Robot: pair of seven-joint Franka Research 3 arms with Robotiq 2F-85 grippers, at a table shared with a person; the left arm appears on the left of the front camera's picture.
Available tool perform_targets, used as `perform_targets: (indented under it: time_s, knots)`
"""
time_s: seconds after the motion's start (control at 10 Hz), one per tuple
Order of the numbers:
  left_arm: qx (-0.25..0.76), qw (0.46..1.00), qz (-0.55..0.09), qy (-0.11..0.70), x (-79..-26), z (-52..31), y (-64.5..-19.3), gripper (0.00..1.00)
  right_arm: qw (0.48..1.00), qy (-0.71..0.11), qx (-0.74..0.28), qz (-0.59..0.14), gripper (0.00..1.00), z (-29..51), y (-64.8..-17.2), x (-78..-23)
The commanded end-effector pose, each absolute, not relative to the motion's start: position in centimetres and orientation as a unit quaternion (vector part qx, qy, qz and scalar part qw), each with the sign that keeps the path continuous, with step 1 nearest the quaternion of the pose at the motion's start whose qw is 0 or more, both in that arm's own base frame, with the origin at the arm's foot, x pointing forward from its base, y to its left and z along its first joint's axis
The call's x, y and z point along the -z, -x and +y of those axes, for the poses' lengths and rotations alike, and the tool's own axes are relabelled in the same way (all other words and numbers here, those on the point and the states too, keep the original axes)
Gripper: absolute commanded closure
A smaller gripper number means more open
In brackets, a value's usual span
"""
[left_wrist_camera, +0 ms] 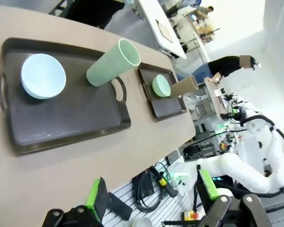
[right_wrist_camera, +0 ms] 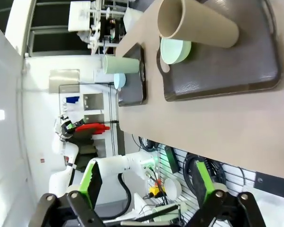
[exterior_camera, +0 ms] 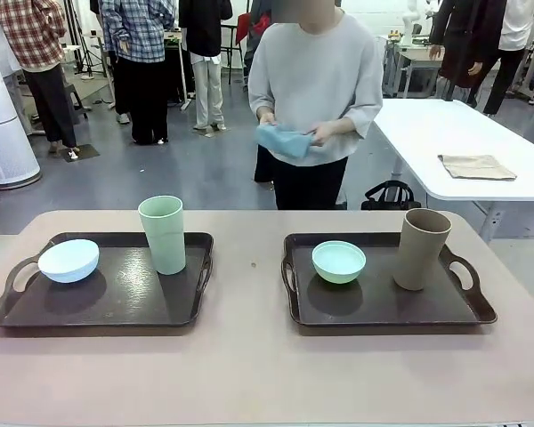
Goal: Set up a tray with a mat and arrange the tableware.
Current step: Pick up the Picnic Bowl and Reusable plastic cup from the Handle tray in front of the human's position and hold them in the air.
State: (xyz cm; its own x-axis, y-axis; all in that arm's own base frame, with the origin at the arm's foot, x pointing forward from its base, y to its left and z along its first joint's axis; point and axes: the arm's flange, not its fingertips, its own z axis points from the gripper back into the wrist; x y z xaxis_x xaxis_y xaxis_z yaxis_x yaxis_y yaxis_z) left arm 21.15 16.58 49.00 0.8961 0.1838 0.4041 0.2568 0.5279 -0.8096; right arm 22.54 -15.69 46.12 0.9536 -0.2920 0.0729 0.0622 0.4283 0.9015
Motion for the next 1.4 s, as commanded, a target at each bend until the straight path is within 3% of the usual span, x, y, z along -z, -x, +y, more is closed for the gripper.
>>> perform_targets:
  time_s: [0.0,0.1,0.2,1.3]
  knots:
    - [0.028,0.847,-0.224,0.482,-47.4,15.9,-20.4,0.00,0.832,-0.531,0.104,-0.124,0.00,-12.3,-19.7,-43.3]
    - [0.022,0.844,-0.227,0.485,-49.0,16.6,-21.2,0.00,0.840,-0.517,0.099,-0.127,0.00,-11.7,-19.6,-43.4]
    - [0.022,0.844,-0.227,0.485,-49.0,16.6,-21.2,0.00,0.836,-0.525,0.111,-0.112,0.00,-16.2,-22.1,-45.9]
    - [0.022,0.844,-0.227,0.485,-49.0,16.6,-21.2,0.00,0.836,-0.525,0.111,-0.112,0.00,-16.2,-22.1,-45.9]
